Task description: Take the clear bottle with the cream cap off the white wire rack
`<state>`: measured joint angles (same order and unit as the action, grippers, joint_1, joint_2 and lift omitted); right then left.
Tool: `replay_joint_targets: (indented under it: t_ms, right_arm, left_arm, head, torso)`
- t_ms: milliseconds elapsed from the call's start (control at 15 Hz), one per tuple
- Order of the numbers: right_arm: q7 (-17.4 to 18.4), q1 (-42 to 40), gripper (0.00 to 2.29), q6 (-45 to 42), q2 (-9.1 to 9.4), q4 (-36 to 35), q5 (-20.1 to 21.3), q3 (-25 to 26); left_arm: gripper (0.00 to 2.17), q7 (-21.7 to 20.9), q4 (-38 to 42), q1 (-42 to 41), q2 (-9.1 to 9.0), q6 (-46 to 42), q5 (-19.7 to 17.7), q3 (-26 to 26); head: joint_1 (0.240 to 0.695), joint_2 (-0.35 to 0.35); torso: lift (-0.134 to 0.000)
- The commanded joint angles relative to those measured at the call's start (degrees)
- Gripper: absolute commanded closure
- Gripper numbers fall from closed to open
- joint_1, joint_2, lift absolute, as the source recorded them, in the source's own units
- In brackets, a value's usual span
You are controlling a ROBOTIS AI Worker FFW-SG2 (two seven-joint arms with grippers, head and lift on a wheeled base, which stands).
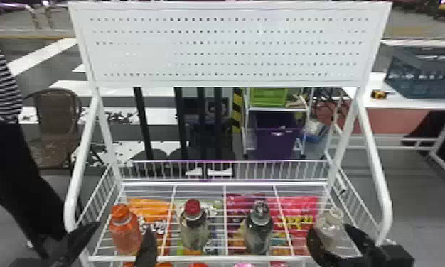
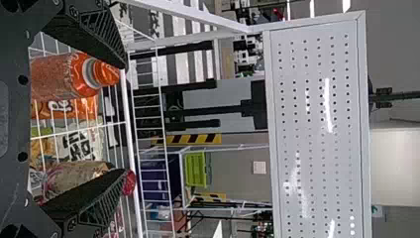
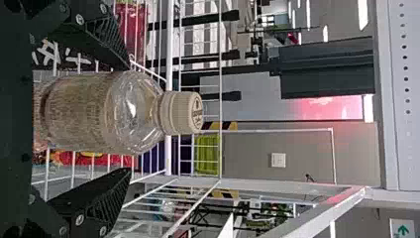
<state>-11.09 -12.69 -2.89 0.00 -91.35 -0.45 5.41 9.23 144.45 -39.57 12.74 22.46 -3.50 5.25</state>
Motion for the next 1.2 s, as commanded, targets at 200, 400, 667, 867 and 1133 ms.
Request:
replay_joint_targets:
  t_ms: [200,400,667,867,1133]
  right_arm:
    - [-0.08,-0.32,1.69,2.50,0.05,-1.72,-0.07,-0.05]
    - [0.01,-3.84,1.69,4.09,0.05,-9.19,0.36,-0.23]
    - [-0.08,-12.63,1.69,9.01,0.05,-25.54,0.36,-0.23]
    - [-0.25,-20.10,1.69,11.64,0.05,-36.18,-0.07,0.65]
    - [-1.22,-30.56,1.69,12.00,0.05,-45.93,-0.69,2.85]
  left_arm:
    - [0.14,0.00,0.13,-0.42,0.09,0.00,0.07,-0.15]
    - [0.14,0.00,0.39,-0.60,0.09,0.00,0.07,-0.15]
    - [0.14,0.00,0.30,-0.86,0.18,-0.88,0.07,-0.32]
    - [0.14,-0.09,-0.49,-1.04,0.18,-3.34,-0.37,-0.85]
    - [0.14,-0.44,-1.28,-2.09,0.09,-8.44,-1.69,-2.79]
  head:
    - [0.499,0.000]
    - [0.499,0.000]
    - [0.499,0.000]
    - [0.499,0.000]
    - [0.499,0.000]
  torso:
    - [0.000]
    - [0.000]
    - [0.000]
    - [0.000]
    - [0.000]
